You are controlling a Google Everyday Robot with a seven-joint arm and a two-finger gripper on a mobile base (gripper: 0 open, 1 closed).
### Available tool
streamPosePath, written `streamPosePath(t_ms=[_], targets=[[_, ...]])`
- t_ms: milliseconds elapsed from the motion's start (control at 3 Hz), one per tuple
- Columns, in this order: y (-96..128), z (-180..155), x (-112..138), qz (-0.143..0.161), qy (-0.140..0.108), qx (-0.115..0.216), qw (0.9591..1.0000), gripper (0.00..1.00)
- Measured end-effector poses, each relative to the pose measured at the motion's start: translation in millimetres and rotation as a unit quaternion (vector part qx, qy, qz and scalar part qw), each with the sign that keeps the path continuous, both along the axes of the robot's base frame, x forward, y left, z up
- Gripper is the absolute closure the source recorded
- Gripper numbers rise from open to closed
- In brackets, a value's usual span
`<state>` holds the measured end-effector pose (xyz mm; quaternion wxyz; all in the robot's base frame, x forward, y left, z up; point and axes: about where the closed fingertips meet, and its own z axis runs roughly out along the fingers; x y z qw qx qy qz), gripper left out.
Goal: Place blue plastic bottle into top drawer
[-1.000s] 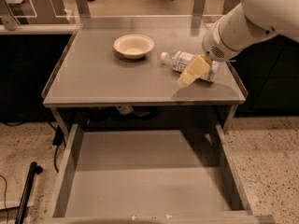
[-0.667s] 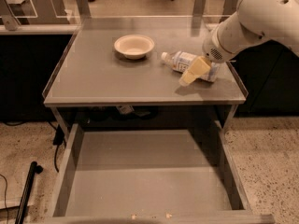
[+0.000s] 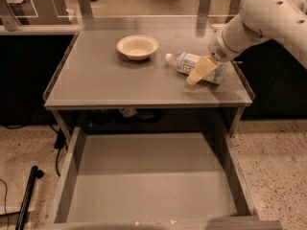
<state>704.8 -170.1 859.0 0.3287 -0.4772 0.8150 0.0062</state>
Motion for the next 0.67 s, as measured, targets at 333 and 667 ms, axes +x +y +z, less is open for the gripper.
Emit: streamPosePath(t_ms=[333, 667], targets=[[-3.1, -7.9, 8.4, 0.002, 0.009, 0.008, 0.9999, 0.0], [-3.0, -8.0, 8.9, 0.002, 0.009, 0.008, 0.9999, 0.18]])
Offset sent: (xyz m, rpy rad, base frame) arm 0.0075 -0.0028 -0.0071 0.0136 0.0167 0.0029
